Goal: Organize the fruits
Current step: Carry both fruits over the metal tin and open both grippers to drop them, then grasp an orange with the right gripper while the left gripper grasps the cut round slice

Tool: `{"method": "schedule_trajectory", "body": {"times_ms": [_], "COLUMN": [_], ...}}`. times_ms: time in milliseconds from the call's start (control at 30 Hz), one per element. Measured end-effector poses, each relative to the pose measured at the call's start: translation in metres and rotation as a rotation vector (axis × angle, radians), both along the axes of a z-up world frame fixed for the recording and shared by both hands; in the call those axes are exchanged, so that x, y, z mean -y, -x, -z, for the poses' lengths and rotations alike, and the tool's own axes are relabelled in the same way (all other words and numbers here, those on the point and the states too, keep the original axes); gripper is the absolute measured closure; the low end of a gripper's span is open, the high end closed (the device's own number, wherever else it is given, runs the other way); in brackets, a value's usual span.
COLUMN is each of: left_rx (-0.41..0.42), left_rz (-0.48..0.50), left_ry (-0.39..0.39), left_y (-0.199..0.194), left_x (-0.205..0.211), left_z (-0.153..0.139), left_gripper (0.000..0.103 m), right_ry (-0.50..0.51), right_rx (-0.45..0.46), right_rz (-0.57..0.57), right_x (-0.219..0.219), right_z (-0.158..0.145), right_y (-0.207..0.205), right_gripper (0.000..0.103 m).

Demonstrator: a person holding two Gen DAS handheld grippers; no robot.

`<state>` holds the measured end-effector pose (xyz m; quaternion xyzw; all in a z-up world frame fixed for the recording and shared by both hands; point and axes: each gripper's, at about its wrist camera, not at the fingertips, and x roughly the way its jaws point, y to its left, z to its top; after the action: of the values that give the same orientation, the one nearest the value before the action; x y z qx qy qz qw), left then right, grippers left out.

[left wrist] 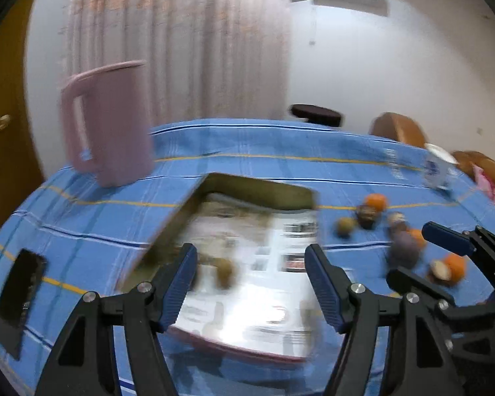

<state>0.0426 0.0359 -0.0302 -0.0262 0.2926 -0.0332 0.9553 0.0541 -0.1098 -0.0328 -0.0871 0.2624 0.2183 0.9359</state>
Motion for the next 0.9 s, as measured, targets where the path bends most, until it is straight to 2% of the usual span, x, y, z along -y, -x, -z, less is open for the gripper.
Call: {"method": "schedule_trajectory", "body": {"times_ms": [100, 233, 433, 467, 600, 800, 900], "left_rx": [0.0, -0.027, -0.067, -0.072, -0.089, -0.105, -0.105], "left_rz": [0.095, 0.192, 0.287, 0.293, 0.308, 0.319, 0.329], "left_ry": [0.015, 0.025, 0.016, 0.01, 0.002, -0.003, -0.003], "left_y": [0.005, 0.006, 0.01, 0.011, 0.008, 0.004, 0.005], "left_x": [0.032, 0.071, 0.111, 0.115, 0.126, 0.137, 0.141], "left_z": [0.0, 0.006, 0.016, 0.017, 0.022, 0.027, 0.027], "left_gripper": [0.034, 0.034, 0.034, 0.034, 0.034, 0.034, 0.034], "right_ry": [-0.004, 0.014, -0.026, -0.031, -0.044, -0.046, -0.017], "right_rx": [0.014, 0.005, -0.063, -0.073, -0.114, -0.199, -0.198], "right_rz": [0.1, 0.237, 0.322, 0.33, 0.329, 0.279, 0.271], "right_x": [0.039, 0.087, 0.129, 0.132, 0.138, 0.135, 0.13], "right_z": [0.002, 0.006, 0.02, 0.022, 0.03, 0.039, 0.041], "right_y": [0.013, 0.02, 0.015, 0.013, 0.01, -0.002, -0.002], "right_gripper": [0.023, 0.022, 0.022, 0.023, 0.036, 0.042, 0.043]}}
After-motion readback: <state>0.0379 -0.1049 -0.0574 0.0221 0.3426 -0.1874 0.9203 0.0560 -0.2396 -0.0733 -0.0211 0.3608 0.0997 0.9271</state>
